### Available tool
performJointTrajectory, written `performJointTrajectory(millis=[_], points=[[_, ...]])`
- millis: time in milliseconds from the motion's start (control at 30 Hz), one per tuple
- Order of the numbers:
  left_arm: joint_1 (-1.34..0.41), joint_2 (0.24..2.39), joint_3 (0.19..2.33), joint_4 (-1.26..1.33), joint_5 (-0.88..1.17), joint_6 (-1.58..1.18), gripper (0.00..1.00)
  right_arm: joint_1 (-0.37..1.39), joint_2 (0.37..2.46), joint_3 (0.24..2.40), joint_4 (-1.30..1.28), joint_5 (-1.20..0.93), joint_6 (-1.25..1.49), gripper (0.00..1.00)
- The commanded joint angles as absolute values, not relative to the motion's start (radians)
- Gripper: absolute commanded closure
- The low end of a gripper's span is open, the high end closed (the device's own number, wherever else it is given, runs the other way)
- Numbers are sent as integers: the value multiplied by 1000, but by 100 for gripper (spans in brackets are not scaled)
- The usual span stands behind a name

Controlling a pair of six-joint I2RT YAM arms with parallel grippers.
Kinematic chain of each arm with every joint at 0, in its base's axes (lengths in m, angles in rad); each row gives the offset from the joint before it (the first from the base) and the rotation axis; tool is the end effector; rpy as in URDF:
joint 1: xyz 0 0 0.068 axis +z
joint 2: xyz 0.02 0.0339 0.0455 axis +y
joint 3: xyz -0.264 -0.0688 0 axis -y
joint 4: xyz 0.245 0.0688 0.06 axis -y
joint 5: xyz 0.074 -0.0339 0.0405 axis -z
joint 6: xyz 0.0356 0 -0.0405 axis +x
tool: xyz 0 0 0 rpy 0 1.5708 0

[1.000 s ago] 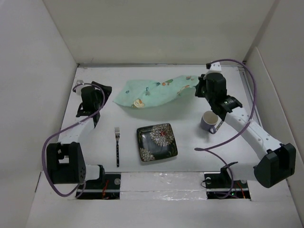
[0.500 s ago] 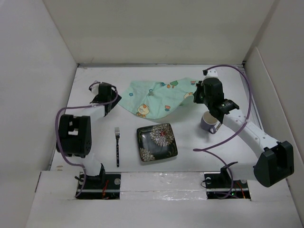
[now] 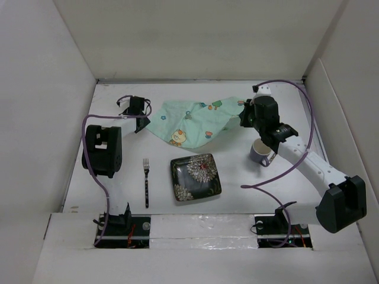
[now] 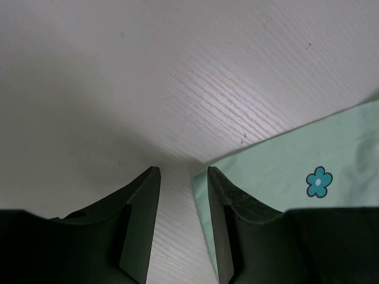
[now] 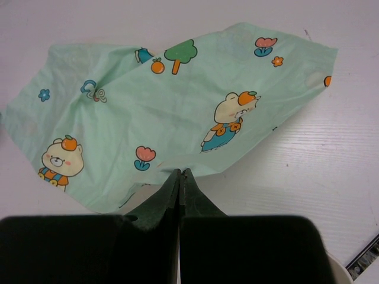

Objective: Set the dinner table for one person

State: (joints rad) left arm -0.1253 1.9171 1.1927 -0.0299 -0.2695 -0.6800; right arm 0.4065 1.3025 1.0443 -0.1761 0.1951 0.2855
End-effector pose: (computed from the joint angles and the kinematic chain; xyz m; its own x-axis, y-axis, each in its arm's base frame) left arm 0.4097 -0.0421 0.1702 -0.4830 -0.5500 -0.6813 -0.4832 0.8163 -0.3165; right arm 0.2792 0.1127 0.3177 -0.4346 0.1137 -0.8934 -0.1083 0.9782 0.1772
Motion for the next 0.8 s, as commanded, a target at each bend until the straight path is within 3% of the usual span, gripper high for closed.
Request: performJointTrajectory(millis=[0, 367, 467, 767], points=[[-123, 1922, 1204, -78, -276, -647, 65, 402, 1281, 1045, -103, 176, 291, 100], [-123, 1980, 1269, -95, -221, -604, 72, 402, 1259, 1034, -91, 161, 295, 100], [-123, 1988, 1281, -104, -212, -595, 77, 402, 1255, 1031, -87, 160, 293, 100], [-170, 1996, 1312, -175, -319, -557, 82, 402, 1239, 1020, -81, 152, 295, 100]])
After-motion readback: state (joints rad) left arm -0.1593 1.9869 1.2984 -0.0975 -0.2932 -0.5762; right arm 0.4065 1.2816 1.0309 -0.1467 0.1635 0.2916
